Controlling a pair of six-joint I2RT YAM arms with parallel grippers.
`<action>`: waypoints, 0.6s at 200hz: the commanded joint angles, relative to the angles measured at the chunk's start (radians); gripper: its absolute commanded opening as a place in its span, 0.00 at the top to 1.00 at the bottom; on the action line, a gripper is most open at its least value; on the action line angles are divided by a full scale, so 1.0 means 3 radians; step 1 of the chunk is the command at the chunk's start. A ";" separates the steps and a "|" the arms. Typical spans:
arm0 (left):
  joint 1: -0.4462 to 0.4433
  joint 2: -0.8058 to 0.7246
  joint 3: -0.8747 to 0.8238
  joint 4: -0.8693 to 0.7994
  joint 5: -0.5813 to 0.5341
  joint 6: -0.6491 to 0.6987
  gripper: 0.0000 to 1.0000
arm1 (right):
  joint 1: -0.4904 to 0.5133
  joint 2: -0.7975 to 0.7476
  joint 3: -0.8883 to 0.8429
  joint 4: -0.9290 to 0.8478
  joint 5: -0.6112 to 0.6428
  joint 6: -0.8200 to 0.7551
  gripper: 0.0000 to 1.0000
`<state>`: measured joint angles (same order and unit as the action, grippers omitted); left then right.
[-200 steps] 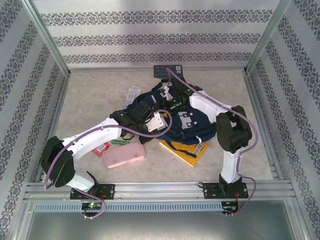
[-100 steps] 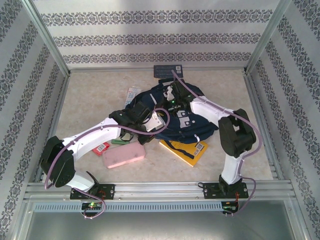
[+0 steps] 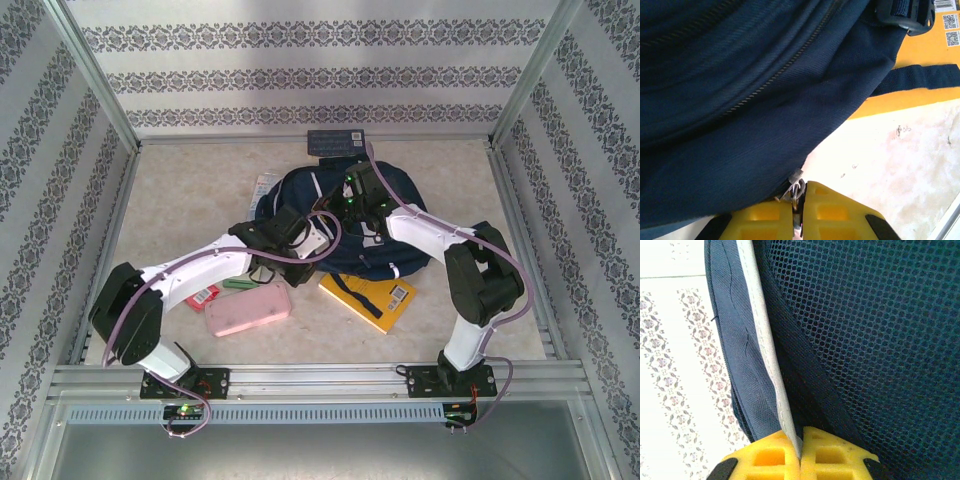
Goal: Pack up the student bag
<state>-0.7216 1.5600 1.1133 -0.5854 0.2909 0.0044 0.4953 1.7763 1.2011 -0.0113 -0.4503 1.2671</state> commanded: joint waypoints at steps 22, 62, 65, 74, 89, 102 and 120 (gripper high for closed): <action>-0.0300 0.0234 0.0254 0.0143 -0.0019 -0.0112 0.90 | 0.0003 -0.0189 0.0027 0.0428 0.0405 0.0204 1.00; -0.0423 0.0298 0.0296 0.0194 -0.0104 -0.0166 0.90 | -0.0010 -0.0184 0.0036 0.0450 0.0427 0.0250 1.00; -0.0430 0.0305 0.0301 0.0204 -0.0108 -0.0175 0.90 | -0.0010 -0.0184 0.0031 0.0454 0.0431 0.0257 1.00; -0.0454 0.0347 0.0329 0.0218 -0.0114 -0.0190 0.89 | -0.0005 -0.0184 0.0022 0.0470 0.0444 0.0283 1.00; -0.0511 0.0432 0.0402 0.0230 -0.0150 -0.0203 0.89 | 0.0000 -0.0193 0.0002 0.0494 0.0483 0.0325 1.00; -0.0576 0.0501 0.0462 0.0257 -0.0156 -0.0212 0.88 | 0.0004 -0.0194 -0.0013 0.0534 0.0503 0.0365 1.00; -0.0658 0.0562 0.0528 0.0280 -0.0204 -0.0196 0.87 | -0.0005 -0.0207 -0.0053 0.0568 0.0550 0.0402 1.00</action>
<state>-0.8490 1.7058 1.2224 -0.5606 0.1749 -0.0517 0.4953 1.7676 1.1793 -0.0105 -0.3584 1.3338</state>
